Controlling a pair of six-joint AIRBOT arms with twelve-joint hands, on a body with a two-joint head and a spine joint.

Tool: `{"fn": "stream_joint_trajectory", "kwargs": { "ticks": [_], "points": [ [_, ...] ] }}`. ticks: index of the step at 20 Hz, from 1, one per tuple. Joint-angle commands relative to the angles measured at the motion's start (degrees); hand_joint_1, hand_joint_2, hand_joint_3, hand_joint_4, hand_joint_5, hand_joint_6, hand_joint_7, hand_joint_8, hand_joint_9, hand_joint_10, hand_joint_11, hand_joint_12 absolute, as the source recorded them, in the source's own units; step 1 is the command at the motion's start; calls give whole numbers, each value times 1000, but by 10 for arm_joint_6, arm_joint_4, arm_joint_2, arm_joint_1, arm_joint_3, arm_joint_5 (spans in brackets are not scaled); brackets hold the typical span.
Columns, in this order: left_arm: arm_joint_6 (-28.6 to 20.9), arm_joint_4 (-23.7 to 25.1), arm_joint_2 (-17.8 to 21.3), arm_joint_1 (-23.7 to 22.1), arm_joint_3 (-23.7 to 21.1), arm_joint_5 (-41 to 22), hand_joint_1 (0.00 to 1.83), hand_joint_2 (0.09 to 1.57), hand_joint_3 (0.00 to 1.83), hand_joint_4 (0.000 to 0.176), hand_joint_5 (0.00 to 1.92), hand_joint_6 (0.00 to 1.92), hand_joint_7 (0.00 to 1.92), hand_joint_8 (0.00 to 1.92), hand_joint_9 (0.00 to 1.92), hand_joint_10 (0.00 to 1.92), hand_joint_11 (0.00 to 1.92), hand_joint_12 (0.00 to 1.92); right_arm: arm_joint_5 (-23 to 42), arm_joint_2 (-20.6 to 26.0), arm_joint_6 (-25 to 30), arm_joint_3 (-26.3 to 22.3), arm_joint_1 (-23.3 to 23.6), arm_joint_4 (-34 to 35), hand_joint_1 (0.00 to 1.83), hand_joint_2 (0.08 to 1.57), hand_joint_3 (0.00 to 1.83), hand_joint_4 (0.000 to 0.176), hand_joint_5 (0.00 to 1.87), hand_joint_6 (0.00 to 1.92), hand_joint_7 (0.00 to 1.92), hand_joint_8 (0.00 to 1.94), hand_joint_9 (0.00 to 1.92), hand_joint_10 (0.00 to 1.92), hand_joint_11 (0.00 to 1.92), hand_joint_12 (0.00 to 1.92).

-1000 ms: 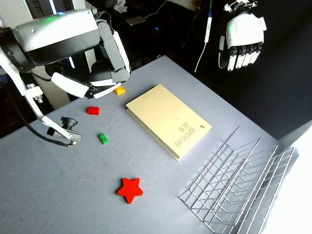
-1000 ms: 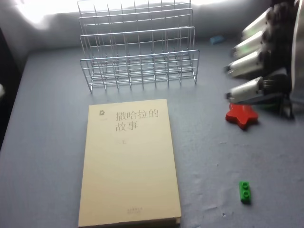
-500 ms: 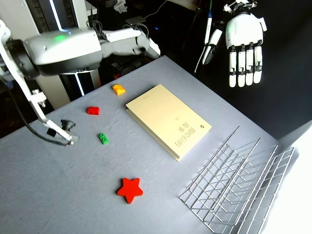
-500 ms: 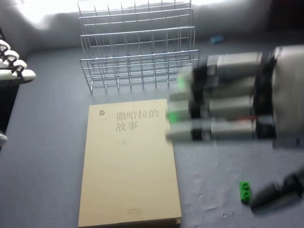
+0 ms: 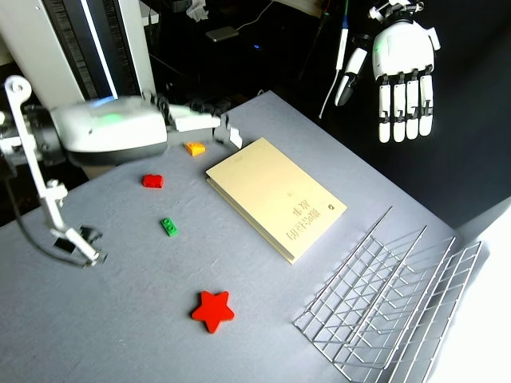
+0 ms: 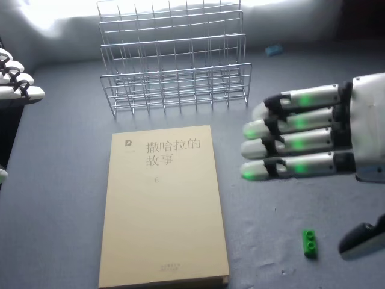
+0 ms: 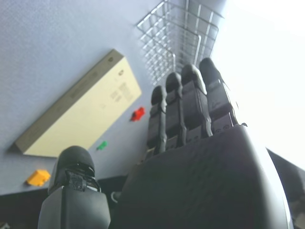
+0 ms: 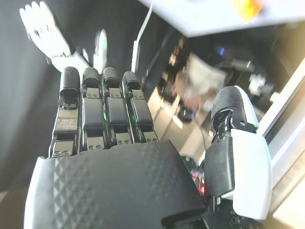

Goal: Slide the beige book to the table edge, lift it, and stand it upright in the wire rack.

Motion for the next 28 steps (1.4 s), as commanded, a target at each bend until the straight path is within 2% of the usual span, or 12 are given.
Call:
{"fn": "stream_joint_trajectory", "kwargs": {
  "ticks": [1,5,7,9,11,14,16,20,23,24,26,28],
  "points": [
    [2,-25,3,-4,4,-39,122,1088,0,0,201,6,235,3,201,2,0,435,25,2,26,-1,7,-3,134,1039,0,0,218,1,228,2,238,5,0,683],
    [0,-25,2,-4,8,-43,103,1092,0,0,217,8,255,8,219,6,0,513,1,-4,118,-2,8,-78,138,1053,4,0,207,0,236,1,255,6,0,709],
    [-3,-23,2,-4,8,-44,109,1097,0,0,198,6,233,5,190,2,0,453,-17,-10,121,-1,6,-78,132,1047,1,0,223,3,245,1,262,4,0,766],
    [-16,-4,2,-4,8,-44,110,1102,3,0,216,6,242,4,205,5,0,494,-27,-17,133,6,3,-91,100,1056,2,0,187,1,201,1,225,0,0,682],
    [-23,9,1,-4,8,-46,99,1107,3,0,220,5,243,2,202,2,0,488,-28,-26,134,16,-9,-94,143,1037,0,0,213,7,238,8,245,5,0,745],
    [-23,10,0,-4,7,-50,100,1107,0,0,233,2,250,0,210,1,0,482,-36,-44,133,49,-37,-94,163,1041,0,0,214,4,228,4,223,2,0,691],
    [-23,10,0,-3,6,-51,120,1103,0,0,239,1,260,1,219,1,0,486,-51,-47,131,59,-47,-98,133,1047,0,0,241,7,260,7,267,12,0,808],
    [-23,10,1,-1,6,-53,61,1113,2,0,191,2,227,2,187,3,0,430,-67,-62,127,70,-56,-103,130,1064,2,0,232,6,239,5,249,6,0,733],
    [-23,10,0,0,6,-53,68,1111,0,0,189,2,225,3,187,4,0,429,-69,-83,128,85,-61,-103,119,1053,0,0,262,7,280,5,279,6,0,800],
    [-23,10,0,0,6,-53,71,1109,0,0,181,1,222,1,187,2,0,474,-72,-86,128,87,-61,-103,109,1058,0,0,238,3,252,3,247,3,0,731],
    [-23,10,-1,0,6,-53,66,1116,0,0,167,7,195,3,152,4,0,400,-79,-96,130,99,-60,-103,94,1066,2,0,203,0,218,0,219,0,0,654],
    [-23,10,-1,0,7,-63,76,1108,0,0,195,6,214,3,170,3,0,438,-84,-106,129,110,-61,-103,121,1059,0,0,248,9,260,7,255,9,0,704]
  ]
}}
